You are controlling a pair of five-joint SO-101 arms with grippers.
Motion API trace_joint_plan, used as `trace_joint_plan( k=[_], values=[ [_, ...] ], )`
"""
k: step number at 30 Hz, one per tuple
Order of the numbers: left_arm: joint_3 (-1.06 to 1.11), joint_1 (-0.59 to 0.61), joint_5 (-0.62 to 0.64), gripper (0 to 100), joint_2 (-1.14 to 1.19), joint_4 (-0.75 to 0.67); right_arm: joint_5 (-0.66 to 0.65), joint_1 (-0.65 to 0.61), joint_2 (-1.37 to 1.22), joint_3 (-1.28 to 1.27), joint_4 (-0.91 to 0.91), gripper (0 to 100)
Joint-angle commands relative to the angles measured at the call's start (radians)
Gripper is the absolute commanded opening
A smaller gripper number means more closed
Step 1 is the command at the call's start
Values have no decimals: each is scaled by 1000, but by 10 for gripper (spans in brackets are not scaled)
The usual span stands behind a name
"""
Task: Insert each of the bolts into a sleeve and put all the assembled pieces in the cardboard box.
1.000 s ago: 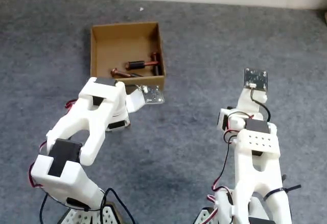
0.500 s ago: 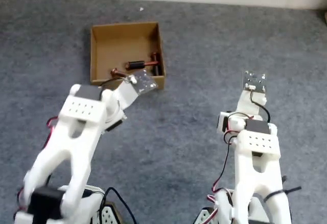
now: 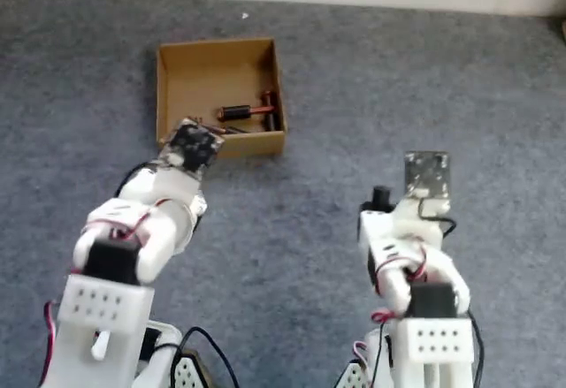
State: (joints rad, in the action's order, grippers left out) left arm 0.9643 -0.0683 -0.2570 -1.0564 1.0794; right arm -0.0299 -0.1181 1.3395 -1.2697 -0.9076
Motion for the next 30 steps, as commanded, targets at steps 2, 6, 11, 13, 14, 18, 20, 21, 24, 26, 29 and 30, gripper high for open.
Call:
trace_joint_plan(
  k=[2,6,11,13,14,18,20,21,24,26,29,30],
  values=[
    [35,-10,110,8,-206,-126,0,-108,168,-30,-5,5],
    [58,-25,203,8,-283,-199,0,-211,295,-73,-2,5],
    [58,-90,298,8,-335,-281,-9,-317,460,-114,2,9],
    [54,-120,338,8,-346,-315,-58,-360,506,-147,38,7],
    [54,-139,354,8,-351,-331,-83,-380,504,-163,64,6],
    [53,-223,399,8,-380,-381,-126,-447,487,-240,189,6],
    [54,-269,416,8,-395,-396,-126,-473,496,-277,237,6],
    [58,-292,423,8,-400,-402,-126,-486,496,-288,254,6],
    [59,-346,453,8,-400,-407,-126,-509,496,-298,274,6],
    [61,-367,473,8,-400,-407,-126,-519,496,-298,274,6],
    [88,-390,502,8,-401,-427,-126,-524,496,-298,274,6],
    [105,-400,506,8,-400,-446,-124,-524,496,-298,274,6]
  ],
)
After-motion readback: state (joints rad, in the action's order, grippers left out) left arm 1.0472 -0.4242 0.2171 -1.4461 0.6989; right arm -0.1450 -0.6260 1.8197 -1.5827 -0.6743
